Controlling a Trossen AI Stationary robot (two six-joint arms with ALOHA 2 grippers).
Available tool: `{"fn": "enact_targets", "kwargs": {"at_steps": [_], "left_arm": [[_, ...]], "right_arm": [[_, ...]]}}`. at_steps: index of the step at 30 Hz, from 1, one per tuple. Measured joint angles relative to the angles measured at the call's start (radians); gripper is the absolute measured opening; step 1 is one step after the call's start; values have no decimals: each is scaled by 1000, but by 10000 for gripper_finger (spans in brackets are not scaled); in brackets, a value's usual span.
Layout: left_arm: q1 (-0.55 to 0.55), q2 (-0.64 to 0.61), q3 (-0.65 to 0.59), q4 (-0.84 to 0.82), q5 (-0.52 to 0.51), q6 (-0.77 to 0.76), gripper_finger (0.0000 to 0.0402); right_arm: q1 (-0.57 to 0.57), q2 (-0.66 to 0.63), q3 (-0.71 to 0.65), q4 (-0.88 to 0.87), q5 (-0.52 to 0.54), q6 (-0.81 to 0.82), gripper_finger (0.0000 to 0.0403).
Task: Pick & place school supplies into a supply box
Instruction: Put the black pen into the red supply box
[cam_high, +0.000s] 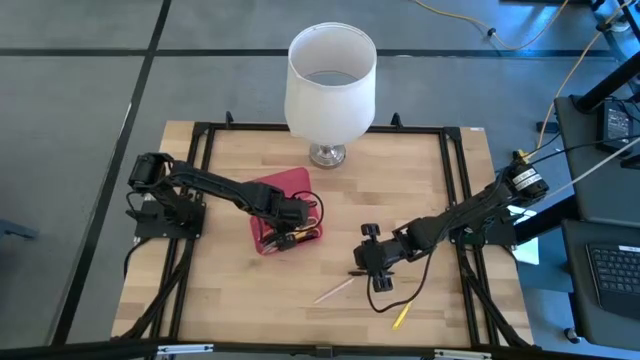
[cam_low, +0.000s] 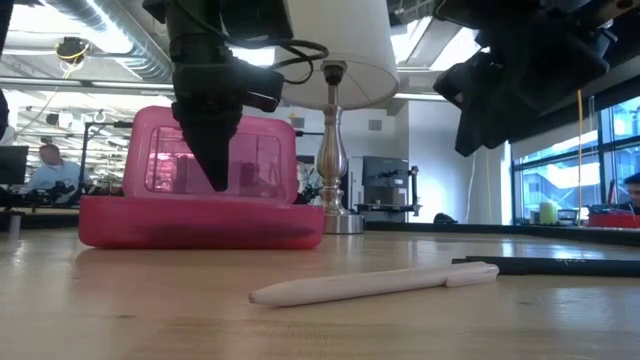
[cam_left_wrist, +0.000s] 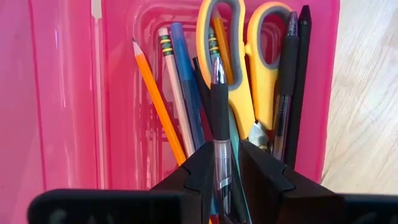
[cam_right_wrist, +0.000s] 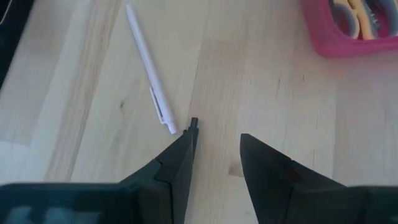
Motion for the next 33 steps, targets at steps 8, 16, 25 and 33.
{"fn": "enact_targets", "kwargs": {"at_steps": [8, 16, 25, 33], "left_arm": [[0, 0, 0, 0, -1, 0, 70], [0, -1, 0, 0, -1, 1, 66], [0, -1, 0, 0, -2, 1, 70], [0, -1, 0, 0, 0, 1, 67]], "right_arm": [[10, 53, 0, 12, -14, 3, 138], [43, 176, 0, 40, -46, 3, 138], [45, 239, 0, 67, 11, 2, 138], [47, 275, 5, 53, 18, 0, 91]]}}
